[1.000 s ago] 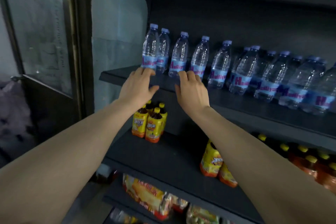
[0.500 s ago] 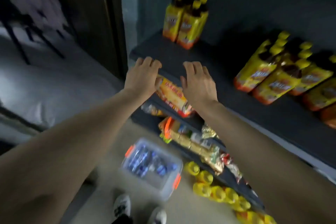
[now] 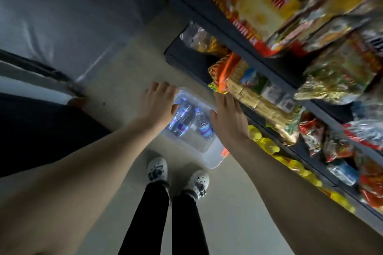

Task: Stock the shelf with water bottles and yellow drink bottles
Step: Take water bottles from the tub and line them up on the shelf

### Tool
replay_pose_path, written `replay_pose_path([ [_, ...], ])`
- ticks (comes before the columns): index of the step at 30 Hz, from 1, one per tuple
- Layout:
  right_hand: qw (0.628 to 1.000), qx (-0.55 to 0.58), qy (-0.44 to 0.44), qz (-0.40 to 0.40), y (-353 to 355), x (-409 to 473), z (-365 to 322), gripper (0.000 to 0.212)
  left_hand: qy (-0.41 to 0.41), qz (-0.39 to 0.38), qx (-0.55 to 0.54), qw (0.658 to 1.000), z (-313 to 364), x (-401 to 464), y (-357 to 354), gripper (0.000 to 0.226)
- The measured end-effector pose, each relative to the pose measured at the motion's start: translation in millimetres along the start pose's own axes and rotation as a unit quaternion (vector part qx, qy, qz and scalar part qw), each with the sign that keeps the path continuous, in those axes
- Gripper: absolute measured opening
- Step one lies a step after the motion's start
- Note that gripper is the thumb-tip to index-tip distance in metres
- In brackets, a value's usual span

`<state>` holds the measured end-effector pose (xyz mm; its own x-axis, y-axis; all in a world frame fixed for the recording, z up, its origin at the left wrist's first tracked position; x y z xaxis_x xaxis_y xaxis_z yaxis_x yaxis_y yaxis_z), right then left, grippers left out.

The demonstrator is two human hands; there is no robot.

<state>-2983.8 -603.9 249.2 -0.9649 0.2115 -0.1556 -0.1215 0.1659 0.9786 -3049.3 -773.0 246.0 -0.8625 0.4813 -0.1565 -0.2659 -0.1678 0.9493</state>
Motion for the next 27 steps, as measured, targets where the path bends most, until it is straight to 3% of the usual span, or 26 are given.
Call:
replay_pose_path([
  [11,0.990,-0.079,0.004,-0.117,-257,7,40,0.053,0.016,-0.099,-0.021,0.995,-57,-32,-264,0.045],
  [15,0.985,-0.071,-0.008,-0.160,-331,27,54,0.046,-0.018,-0.122,-0.027,0.992,-61,-26,-337,0.048],
  [19,0.980,-0.056,-0.049,-0.183,-388,49,69,0.051,-0.043,-0.134,-0.016,0.990,-68,-24,-385,0.045],
  [23,0.973,-0.059,-0.073,-0.210,-437,65,81,0.054,-0.062,-0.098,0.021,0.993,-73,-30,-400,0.030],
  [27,0.971,-0.057,-0.091,-0.216,-473,74,89,0.064,-0.068,-0.087,0.030,0.993,-73,-32,-406,0.038],
])
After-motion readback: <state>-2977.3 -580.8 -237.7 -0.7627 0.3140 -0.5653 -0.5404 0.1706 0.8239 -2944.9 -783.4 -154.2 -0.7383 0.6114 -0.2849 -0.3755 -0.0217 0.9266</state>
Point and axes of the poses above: each hand's wrist, its own x-axis towards the middle knuckle, its own y-axis out of the back of the hand, z = x × y, the point moved 9 cm from there along x, towards the middle knuckle, and after that the axes turned 6 degrees about -y, right-handed, at the moved point
